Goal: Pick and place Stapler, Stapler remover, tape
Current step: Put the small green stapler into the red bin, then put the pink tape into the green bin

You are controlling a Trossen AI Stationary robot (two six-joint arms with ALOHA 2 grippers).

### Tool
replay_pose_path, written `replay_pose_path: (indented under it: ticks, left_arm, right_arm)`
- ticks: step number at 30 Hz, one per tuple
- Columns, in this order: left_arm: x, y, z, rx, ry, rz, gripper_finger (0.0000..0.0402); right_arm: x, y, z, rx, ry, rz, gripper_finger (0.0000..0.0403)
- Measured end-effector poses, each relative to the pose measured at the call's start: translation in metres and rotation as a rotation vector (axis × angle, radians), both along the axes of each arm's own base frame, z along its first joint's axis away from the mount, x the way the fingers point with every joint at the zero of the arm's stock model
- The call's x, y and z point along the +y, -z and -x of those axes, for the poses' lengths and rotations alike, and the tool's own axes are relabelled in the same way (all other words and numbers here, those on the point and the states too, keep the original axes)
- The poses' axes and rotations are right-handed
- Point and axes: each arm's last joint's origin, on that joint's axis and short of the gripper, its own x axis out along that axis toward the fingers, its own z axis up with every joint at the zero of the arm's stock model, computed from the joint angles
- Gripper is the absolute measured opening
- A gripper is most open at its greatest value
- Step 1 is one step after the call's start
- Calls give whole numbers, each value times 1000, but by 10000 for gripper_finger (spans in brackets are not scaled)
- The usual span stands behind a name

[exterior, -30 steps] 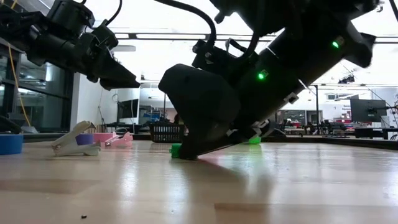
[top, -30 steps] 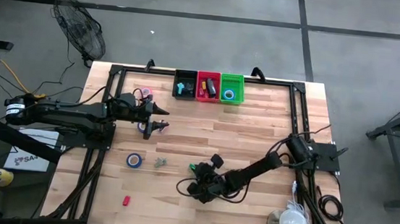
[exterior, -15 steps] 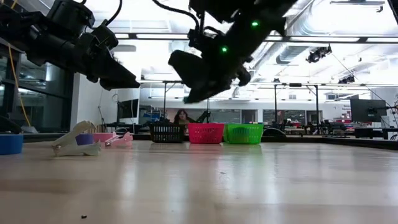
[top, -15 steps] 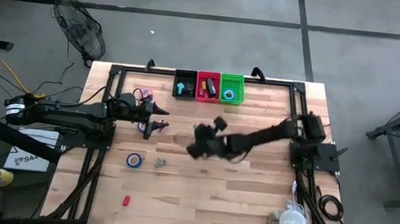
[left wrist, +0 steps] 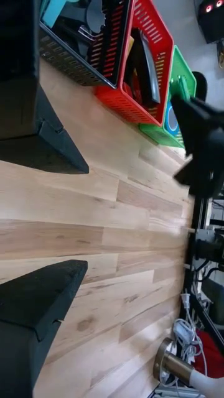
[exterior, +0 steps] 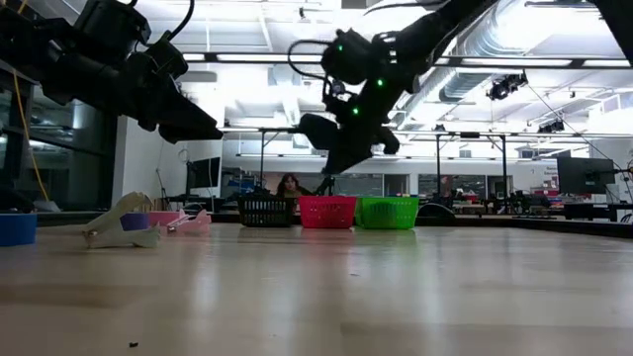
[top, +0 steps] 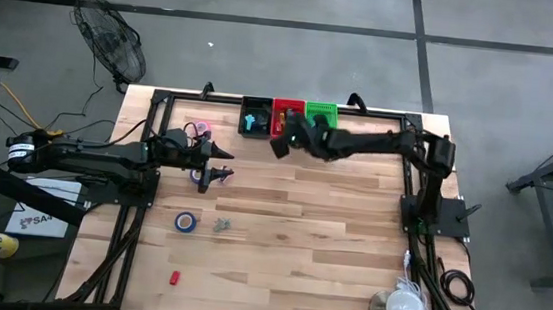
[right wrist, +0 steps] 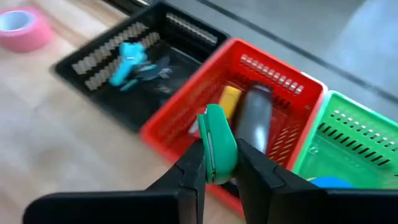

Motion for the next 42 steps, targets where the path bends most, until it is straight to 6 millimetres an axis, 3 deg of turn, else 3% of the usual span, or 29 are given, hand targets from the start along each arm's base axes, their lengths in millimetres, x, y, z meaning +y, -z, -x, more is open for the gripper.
replay_pose_path:
  ticks: [4,8,14,33,42]
  left_arm:
    - [0,0,0,1,1,-10,234]
    - [0,0,0,2,3,-18,234]
    - [0,0,0,2,3,-19,234]
    - [0,0,0,2,2,-19,234]
    - [0,1,0,11,2,-16,234]
  right_arm:
    - [-24,0,7,-70,20,-93,56]
    - [-34,1,7,-108,-39,-139,56]
    - [-34,1,6,-105,-68,-127,65]
    - [-38,0,7,-88,-56,-79,167]
    - [-31,-11,11,-89,-194,-168,170]
